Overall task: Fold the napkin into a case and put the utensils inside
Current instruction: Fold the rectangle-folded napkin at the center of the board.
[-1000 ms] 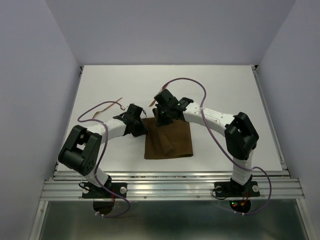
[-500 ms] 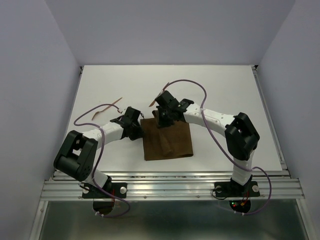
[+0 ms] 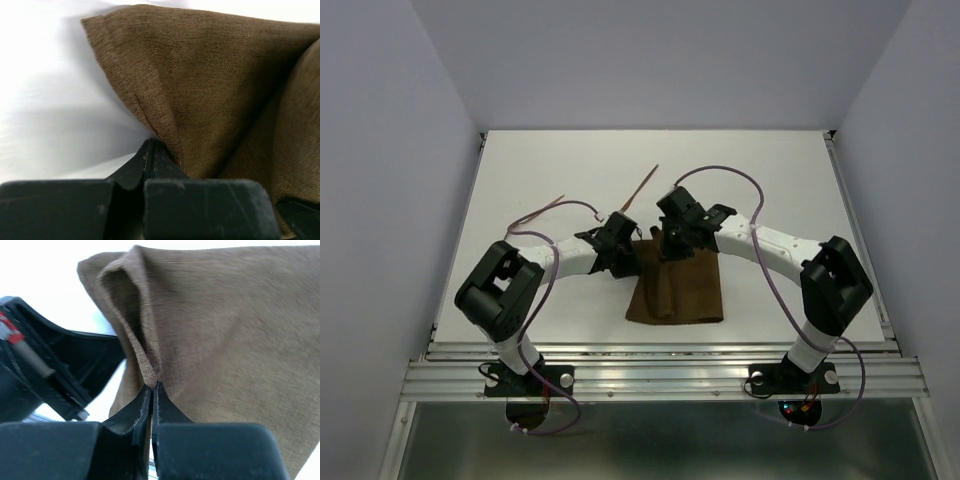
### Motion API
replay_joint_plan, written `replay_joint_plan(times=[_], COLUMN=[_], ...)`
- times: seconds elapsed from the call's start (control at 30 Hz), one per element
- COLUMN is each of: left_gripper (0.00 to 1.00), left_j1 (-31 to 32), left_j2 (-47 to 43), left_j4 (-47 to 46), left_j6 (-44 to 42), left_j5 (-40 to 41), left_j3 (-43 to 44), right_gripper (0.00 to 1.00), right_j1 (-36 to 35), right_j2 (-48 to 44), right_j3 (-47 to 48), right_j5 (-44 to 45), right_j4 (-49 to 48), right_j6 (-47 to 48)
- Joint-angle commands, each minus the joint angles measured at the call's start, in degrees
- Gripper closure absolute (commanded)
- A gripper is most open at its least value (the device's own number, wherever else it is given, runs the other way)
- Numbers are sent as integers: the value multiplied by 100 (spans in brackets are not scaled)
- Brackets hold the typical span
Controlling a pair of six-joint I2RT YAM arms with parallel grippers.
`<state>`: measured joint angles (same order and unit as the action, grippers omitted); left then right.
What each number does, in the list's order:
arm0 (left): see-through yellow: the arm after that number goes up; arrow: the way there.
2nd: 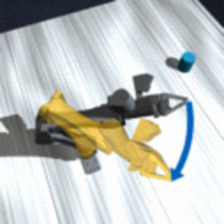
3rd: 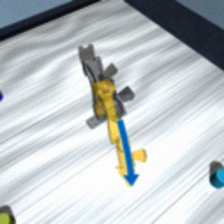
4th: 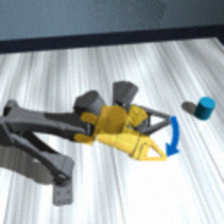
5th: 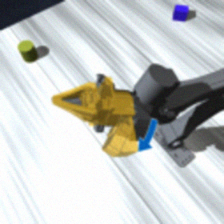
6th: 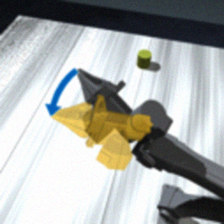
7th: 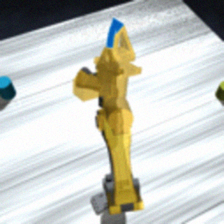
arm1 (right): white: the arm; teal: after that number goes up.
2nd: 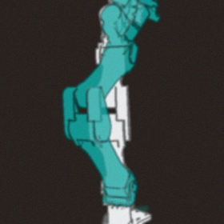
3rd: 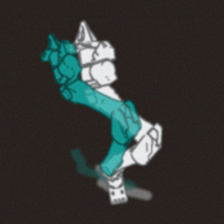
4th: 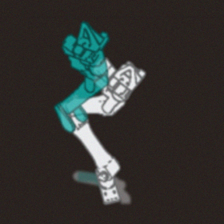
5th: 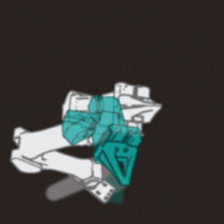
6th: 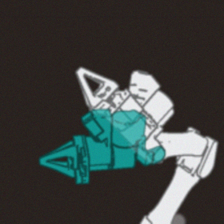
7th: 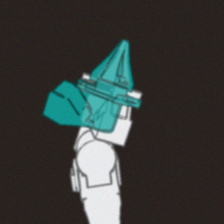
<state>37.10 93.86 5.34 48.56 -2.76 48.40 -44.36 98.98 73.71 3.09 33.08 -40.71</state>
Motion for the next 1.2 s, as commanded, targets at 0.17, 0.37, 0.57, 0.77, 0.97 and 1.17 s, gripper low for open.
replay_joint_plan(times=[0.17, 0.37, 0.57, 0.77, 0.97, 1.17], left_gripper=[100, 100, 100, 100, 100, 100], left_j1=[315, 254, 254, 263, 263, 263], left_j2=[888, 625, 142, -254, -264, -228], left_j4=[45, 212, 415, 485, 371, 318], left_j6=[198, 119, 49, 49, 49, 66], left_j5=[-84, -31, 179, 399, 312, 312], left_j3=[855, 785, 355, -59, -200, -200], right_gripper=[99, 99, 99, 99, 99, 99], right_j1=[305, 305, 305, 305, 305, 200], right_j2=[-458, -511, -546, -441, -353, -291], right_j3=[38, 126, 222, 363, 547, 723], right_j5=[69, -45, -248, -529, -696, -722], right_j4=[242, 304, 340, 488, 612, 726], right_j6=[265, 274, 283, 397, 476, 485])
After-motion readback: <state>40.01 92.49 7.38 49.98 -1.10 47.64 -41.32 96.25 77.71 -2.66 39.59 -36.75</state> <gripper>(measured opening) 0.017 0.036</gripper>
